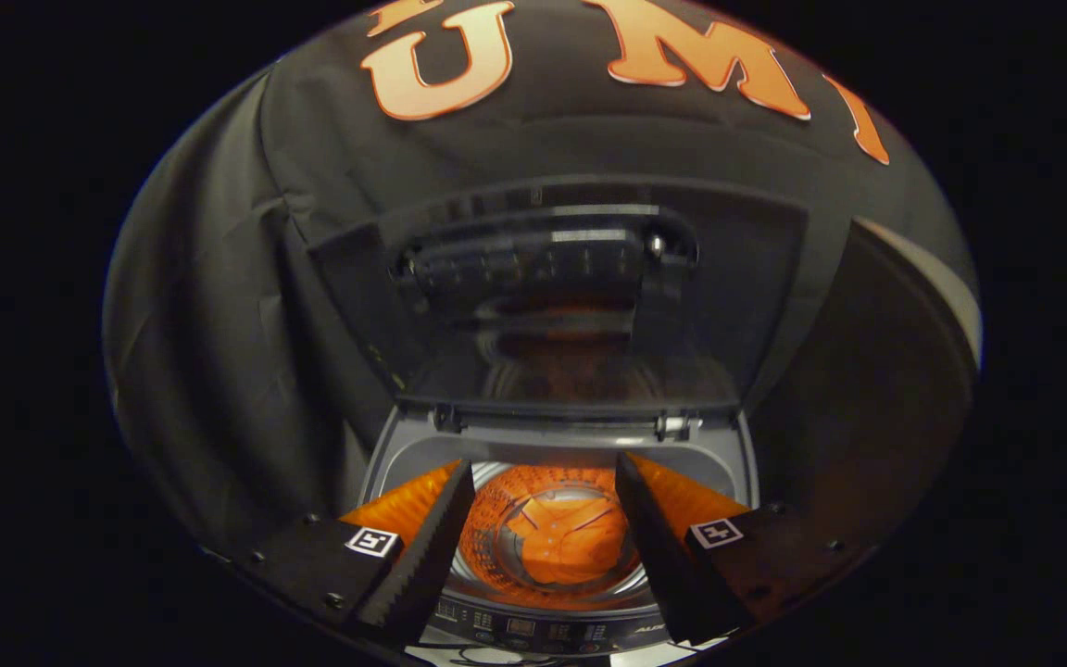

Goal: Put the clothes into the washing machine and then close the washing machine lid.

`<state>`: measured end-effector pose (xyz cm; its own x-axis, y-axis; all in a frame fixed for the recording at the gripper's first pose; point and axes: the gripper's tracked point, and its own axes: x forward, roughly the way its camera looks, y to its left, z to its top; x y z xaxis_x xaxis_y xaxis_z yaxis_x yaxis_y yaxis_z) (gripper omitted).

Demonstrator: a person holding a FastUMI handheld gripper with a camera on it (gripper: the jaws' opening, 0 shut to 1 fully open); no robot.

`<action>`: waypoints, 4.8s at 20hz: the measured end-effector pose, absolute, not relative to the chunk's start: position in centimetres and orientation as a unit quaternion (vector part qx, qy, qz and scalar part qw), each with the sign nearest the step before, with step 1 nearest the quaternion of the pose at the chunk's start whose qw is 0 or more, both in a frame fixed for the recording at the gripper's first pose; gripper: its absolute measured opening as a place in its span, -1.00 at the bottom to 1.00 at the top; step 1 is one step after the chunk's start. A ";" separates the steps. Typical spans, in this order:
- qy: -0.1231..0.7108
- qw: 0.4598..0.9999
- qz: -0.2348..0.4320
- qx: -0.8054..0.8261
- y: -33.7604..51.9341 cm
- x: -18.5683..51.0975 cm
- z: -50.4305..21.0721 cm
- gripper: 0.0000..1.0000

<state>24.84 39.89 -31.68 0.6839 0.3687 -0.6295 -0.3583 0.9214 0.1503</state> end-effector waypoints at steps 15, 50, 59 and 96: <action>0.228 0.952 0.200 0.022 41.4 34.1 -17.5 0.97; 0.204 0.961 0.184 0.024 39.4 26.2 -23.0 0.99; 0.305 0.932 0.190 0.046 39.3 22.3 -34.1 0.96; 0.047 0.995 0.082 0.031 10.0 7.5 0.7 0.95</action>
